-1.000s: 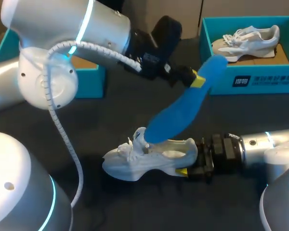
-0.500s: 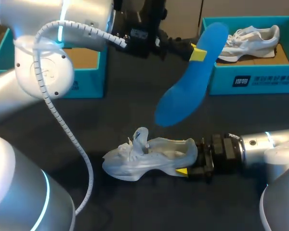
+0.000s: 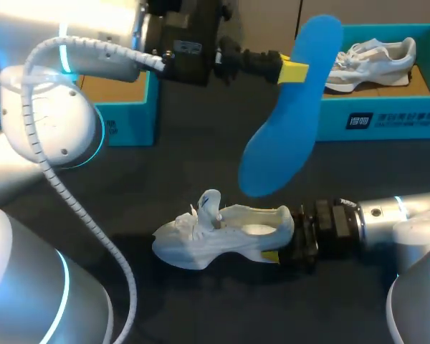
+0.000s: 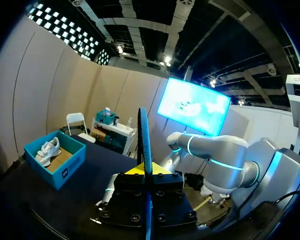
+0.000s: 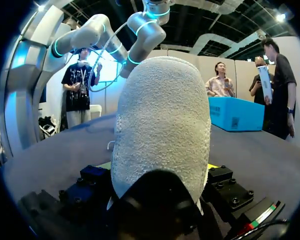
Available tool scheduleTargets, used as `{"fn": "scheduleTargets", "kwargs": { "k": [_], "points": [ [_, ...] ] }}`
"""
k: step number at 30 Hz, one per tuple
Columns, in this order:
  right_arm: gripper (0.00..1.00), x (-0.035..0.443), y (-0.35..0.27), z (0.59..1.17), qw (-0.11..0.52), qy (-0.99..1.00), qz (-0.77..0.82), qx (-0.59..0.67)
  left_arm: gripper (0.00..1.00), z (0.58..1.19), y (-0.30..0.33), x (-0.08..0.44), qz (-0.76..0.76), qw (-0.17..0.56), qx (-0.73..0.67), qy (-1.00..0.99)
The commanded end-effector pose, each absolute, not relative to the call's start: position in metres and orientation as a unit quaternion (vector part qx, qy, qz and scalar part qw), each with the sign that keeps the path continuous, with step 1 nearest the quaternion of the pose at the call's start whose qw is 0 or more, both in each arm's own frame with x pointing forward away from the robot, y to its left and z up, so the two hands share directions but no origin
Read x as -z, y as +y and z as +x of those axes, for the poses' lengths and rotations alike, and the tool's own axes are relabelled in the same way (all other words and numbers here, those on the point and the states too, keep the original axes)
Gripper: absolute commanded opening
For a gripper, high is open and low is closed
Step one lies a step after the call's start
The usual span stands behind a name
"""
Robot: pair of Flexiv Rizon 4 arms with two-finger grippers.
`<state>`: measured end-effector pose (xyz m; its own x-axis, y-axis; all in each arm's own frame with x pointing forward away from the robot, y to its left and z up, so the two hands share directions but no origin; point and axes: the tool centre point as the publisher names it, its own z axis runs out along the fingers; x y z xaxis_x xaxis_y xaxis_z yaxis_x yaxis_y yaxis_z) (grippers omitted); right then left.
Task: Take the shoe out of the shoebox, open the shoe tongue, remove and reinsert the insole, then place the shoe into the shoebox
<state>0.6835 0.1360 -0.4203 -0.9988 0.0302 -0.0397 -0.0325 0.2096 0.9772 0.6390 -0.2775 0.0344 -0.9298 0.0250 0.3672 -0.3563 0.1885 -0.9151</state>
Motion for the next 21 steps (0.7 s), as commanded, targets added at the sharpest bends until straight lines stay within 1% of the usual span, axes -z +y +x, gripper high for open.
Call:
{"fn": "scheduleTargets", "kwargs": {
  "k": [1, 16, 21],
  "points": [
    [0.00, 0.423, 0.139, 0.682, 0.026, 0.778, 0.000, -0.628, 0.00, 0.632, -0.251, -0.035, 0.104, 0.164, -0.638, -0.745],
    [0.00, 0.423, 0.139, 0.682, 0.026, 0.778, 0.000, -0.628, 0.00, 0.631, -0.248, -0.037, 0.103, 0.170, -0.639, -0.743],
    [0.00, 0.423, 0.139, 0.682, 0.026, 0.778, 0.000, -0.628, 0.00, 0.624, -0.240, -0.052, 0.111, 0.172, -0.657, -0.726]
  ]
}}
